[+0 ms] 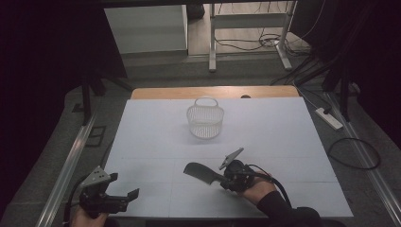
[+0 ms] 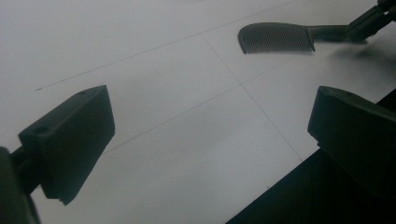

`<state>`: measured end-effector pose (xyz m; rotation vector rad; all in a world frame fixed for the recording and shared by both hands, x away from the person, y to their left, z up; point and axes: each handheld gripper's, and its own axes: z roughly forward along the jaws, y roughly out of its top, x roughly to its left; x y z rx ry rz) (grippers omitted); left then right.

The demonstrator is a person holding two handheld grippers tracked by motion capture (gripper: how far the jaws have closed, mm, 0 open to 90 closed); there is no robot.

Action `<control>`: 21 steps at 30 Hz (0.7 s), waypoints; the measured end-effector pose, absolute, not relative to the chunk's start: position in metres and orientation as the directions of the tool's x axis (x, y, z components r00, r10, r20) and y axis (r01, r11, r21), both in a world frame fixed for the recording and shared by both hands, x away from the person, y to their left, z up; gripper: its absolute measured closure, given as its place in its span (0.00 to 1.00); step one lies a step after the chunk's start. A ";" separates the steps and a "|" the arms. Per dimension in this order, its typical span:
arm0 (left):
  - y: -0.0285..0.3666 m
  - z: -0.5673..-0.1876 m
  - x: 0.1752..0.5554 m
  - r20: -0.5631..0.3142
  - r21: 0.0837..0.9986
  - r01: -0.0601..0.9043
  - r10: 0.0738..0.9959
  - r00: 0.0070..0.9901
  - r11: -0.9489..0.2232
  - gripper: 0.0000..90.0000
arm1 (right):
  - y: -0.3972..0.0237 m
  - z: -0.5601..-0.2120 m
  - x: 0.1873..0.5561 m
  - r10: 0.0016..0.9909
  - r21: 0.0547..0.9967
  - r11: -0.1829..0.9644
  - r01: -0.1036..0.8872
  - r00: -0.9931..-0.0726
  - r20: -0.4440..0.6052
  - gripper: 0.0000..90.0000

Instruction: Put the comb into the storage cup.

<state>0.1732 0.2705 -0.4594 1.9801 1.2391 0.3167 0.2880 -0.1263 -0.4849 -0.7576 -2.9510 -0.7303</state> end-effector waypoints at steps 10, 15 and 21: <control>0.271 -0.459 0.173 -0.179 0.714 0.659 0.849 0.498 -0.236 0.02 | -0.130 -0.476 0.290 0.488 0.472 0.746 0.471 -0.868 0.095 0.71; 0.271 -0.459 0.173 -0.179 0.714 0.659 0.848 0.498 -0.236 0.02 | -0.132 -0.469 0.290 0.504 0.500 0.739 0.451 -0.863 0.033 0.47; 0.270 -0.459 0.173 -0.179 0.715 0.658 0.848 0.499 -0.236 0.02 | -0.134 -0.469 0.294 0.516 0.483 0.741 0.466 -0.856 0.036 0.27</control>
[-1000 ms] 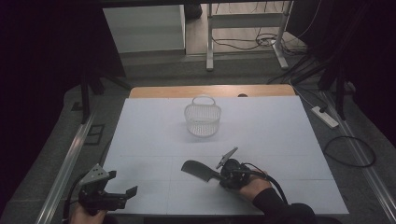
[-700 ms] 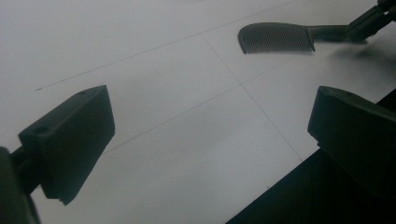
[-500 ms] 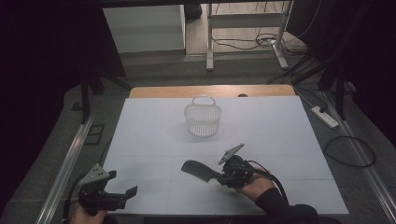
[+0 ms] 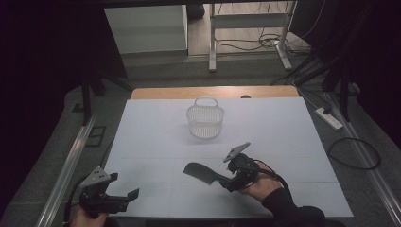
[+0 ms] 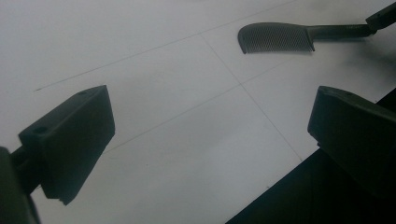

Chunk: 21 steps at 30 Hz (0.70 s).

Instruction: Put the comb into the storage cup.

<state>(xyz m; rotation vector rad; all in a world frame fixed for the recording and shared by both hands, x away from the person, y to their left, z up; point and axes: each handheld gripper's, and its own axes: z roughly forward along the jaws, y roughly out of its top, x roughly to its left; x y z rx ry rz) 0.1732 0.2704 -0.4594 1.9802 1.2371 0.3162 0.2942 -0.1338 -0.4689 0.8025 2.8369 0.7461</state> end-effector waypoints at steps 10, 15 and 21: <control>0.270 -0.459 0.173 -0.180 0.716 0.657 0.848 0.499 -0.235 0.02 | -0.131 -0.473 0.297 0.523 0.463 0.749 0.475 -0.852 0.027 0.00; 0.270 -0.459 0.173 -0.180 0.716 0.657 0.848 0.499 -0.235 0.02 | -0.131 -0.473 0.298 0.532 0.468 0.746 0.474 -0.847 0.009 0.00; 0.270 -0.459 0.173 -0.180 0.717 0.656 0.847 0.500 -0.235 0.02 | -0.131 -0.477 0.300 0.540 0.469 0.738 0.486 -0.842 0.022 0.00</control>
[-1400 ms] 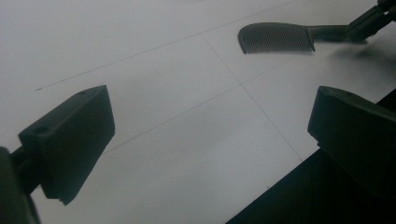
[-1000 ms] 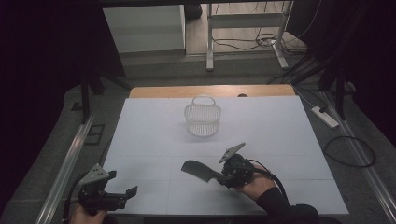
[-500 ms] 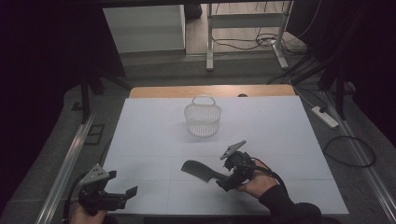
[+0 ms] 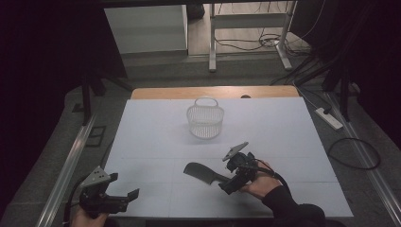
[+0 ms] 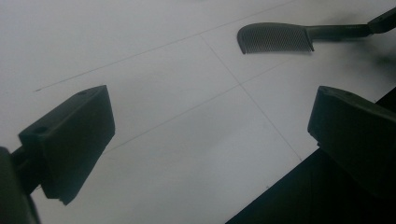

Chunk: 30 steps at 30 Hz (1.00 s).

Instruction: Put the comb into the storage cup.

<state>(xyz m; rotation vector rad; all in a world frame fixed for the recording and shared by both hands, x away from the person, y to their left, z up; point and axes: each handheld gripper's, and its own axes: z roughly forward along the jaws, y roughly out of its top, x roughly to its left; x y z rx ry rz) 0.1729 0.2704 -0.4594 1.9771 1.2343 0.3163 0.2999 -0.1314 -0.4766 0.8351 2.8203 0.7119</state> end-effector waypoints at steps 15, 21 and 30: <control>0.271 -0.459 0.173 -0.181 0.718 0.656 0.847 0.500 -0.234 0.02 | -0.125 -0.499 0.301 0.517 0.413 0.776 0.477 -0.856 0.016 0.00; 0.271 -0.459 0.172 -0.180 0.718 0.656 0.847 0.499 -0.234 0.02 | -0.124 -0.508 0.302 0.514 0.381 0.792 0.476 -0.858 0.003 0.00; 0.271 -0.459 0.172 -0.181 0.718 0.655 0.847 0.501 -0.234 0.02 | -0.123 -0.516 0.303 0.507 0.327 0.819 0.472 -0.862 -0.024 0.00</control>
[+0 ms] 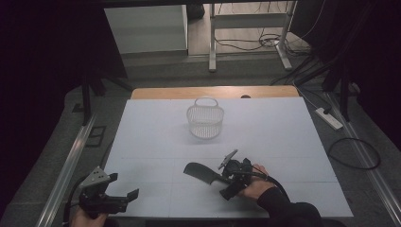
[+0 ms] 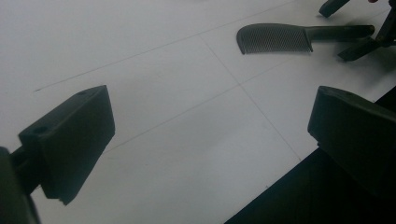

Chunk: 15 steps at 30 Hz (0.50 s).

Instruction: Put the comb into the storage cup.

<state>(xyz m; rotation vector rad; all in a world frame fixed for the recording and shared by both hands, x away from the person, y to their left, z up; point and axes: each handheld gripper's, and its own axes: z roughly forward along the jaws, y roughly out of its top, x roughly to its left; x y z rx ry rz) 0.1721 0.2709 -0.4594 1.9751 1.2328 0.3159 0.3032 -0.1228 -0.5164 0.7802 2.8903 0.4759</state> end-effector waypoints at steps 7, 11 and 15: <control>0.271 -0.460 0.172 -0.184 0.719 0.655 0.846 0.500 -0.231 0.02 | -0.122 -0.516 0.303 0.504 0.318 0.824 0.470 -0.863 -0.029 0.00; 0.271 -0.460 0.172 -0.184 0.719 0.656 0.846 0.500 -0.231 0.02 | -0.121 -0.509 0.301 0.493 0.312 0.830 0.462 -0.870 -0.023 0.20; 0.271 -0.460 0.172 -0.184 0.718 0.656 0.846 0.500 -0.231 0.02 | -0.123 -0.504 0.302 0.471 0.324 0.837 0.441 -0.882 -0.018 0.51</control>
